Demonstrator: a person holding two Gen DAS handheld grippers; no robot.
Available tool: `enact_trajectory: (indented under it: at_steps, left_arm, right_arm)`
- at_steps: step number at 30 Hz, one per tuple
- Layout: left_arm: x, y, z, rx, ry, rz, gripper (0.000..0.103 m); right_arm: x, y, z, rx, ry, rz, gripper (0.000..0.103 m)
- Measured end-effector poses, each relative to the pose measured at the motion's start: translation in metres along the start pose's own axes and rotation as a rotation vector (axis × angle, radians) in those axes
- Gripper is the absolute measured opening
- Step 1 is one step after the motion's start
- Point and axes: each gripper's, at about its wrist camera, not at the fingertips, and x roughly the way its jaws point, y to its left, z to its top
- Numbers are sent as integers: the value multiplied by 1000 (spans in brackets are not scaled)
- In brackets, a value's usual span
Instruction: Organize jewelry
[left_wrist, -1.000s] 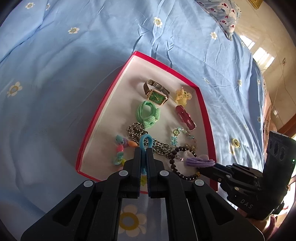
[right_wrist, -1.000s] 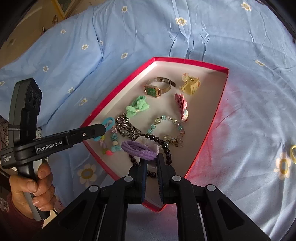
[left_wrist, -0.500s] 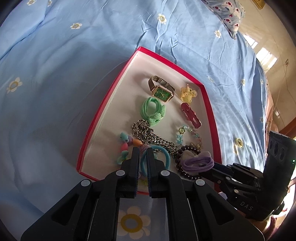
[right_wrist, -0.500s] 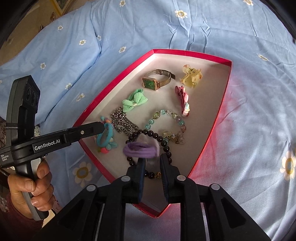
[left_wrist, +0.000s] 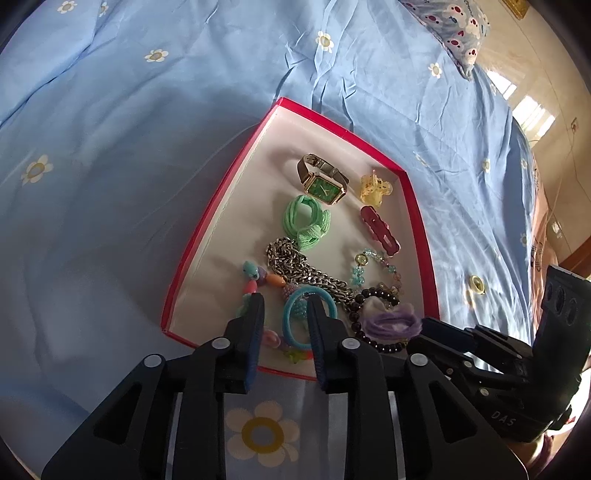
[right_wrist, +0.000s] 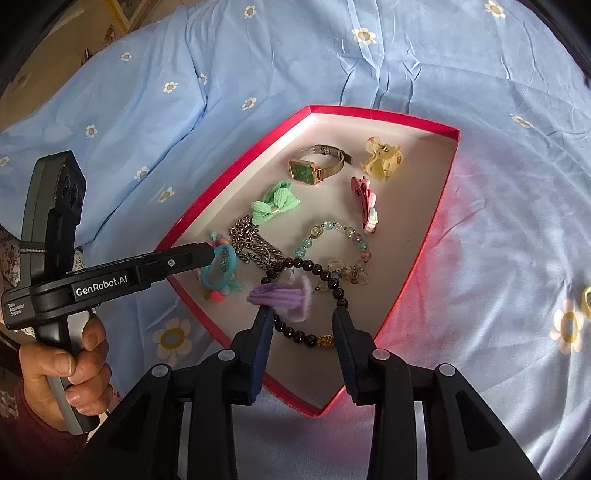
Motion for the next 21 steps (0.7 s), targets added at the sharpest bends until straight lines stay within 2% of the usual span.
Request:
enact_trajectory:
  at_steps: [5,7,9,12,15,17,19,21]
  left_arm:
    - [-5,-3,-2,7,-6,4,23]
    - [-8,-4,-3,7,-9,6,26]
    - [-11,-4,-4,4,-15,6,37]
    - [-18,-4,-6,-4,-29,1,48]
    - [-26,-5,-9,-6,-50,13,57]
    - [-32,-5,-11,-6,-65,19,62]
    - [-38,-5,-14,-8,-83,30,70]
    - [-43,-4,-19,-23,-106,45,84]
  right_arm:
    - [-9,-2,-4,11,-15,4,39]
    - [-12,-2,-5,12,-22,1,39]
    - [-15,-3,-6,17,-30,4,39]
    - [-21,-6,-9,30,-54,14,40]
    - [-29,-10,-13,55,-102,31,51]
    - [-34,-13,-15,73,-132,41,64]
    - [-39,-16,-19,91,-161,55,70]
    - [-44,-19,-23,109,-191,70,74]
